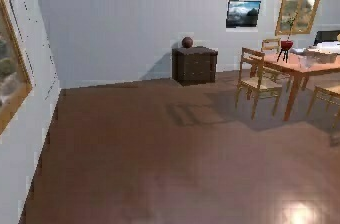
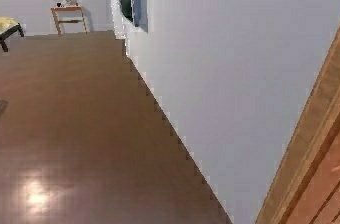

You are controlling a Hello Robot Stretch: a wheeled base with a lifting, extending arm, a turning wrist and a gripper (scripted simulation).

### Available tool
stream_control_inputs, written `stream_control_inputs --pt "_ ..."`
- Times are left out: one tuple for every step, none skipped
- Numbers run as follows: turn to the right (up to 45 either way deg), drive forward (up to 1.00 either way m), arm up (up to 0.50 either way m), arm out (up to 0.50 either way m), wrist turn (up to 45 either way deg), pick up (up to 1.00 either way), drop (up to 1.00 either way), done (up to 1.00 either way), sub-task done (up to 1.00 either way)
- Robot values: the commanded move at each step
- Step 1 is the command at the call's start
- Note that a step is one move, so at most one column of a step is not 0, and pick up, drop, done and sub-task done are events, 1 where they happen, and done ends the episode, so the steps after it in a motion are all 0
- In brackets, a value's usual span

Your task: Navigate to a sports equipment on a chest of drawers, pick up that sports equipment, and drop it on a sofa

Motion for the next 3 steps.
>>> stream_control_inputs --pt "0.0 1.00 0.00 0.00 0.0 0.00 0.00 0.00 0.00" --pt "0.0 1.00 0.00 0.00 0.0 0.00 0.00 0.00 0.00" --pt "0.0 1.00 0.00 0.00 0.0 0.00 0.00 0.00 0.00"
